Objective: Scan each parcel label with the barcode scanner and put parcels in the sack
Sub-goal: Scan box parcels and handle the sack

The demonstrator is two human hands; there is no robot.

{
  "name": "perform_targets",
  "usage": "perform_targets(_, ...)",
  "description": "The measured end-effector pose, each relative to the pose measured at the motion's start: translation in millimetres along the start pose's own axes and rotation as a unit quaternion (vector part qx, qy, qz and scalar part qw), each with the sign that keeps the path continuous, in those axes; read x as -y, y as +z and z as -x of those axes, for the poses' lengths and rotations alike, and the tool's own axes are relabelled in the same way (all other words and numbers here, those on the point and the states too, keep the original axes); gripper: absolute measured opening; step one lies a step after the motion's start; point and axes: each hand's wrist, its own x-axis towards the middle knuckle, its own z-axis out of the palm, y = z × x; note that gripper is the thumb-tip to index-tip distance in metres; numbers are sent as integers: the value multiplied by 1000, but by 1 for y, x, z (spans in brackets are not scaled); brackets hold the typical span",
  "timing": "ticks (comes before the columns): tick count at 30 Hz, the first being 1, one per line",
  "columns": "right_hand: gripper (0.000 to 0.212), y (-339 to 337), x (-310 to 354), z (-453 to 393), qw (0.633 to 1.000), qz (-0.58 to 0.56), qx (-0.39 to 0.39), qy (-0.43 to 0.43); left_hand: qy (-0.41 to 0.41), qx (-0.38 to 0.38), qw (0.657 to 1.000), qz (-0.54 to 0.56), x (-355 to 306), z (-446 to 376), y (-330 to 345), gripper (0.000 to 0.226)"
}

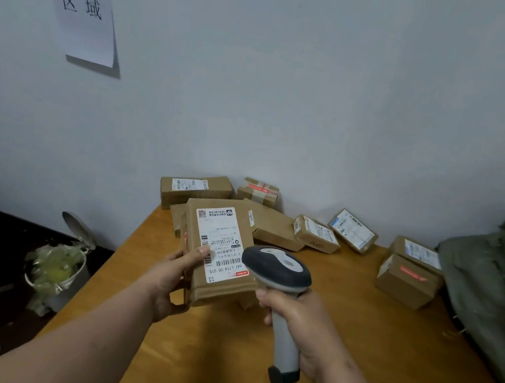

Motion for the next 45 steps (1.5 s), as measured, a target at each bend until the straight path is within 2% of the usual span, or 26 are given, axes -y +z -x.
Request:
perform_targets(5, 21, -8, 7, 16, 1000, 15, 3, 1, 36, 1, 999, -2, -9, 12, 9, 72)
perform_targets(9, 19, -8, 16, 20, 1000, 16, 6, -9, 45, 6, 999, 0, -19, 13, 13, 82)
perform_targets(13, 19, -5, 20, 20, 1000, 29, 6, -3, 44, 2, 999, 4, -25, 13, 13, 80)
perform_targets(16, 36, 1, 19, 19, 999, 37, -2, 4, 41, -4, 999, 4, -26, 12, 9, 77)
perform_targets(18, 40, 4, 18, 17, 999, 41, -6, 2, 38, -4, 999, 3, -26, 12, 5, 79)
perform_targets(33, 45, 9, 8, 18, 999, 32, 10, 11, 38, -2, 999, -4, -22, 12, -1, 79)
perform_targets(37, 48, 4, 6, 23, 999, 33, 7, 0, 39, 3, 999, -8, -20, 19, 6, 70)
perform_targets(45, 41, -17, 2, 33, 1000, 27, 2, -5, 48, 14, 999, -15, -15, 29, 30, 60)
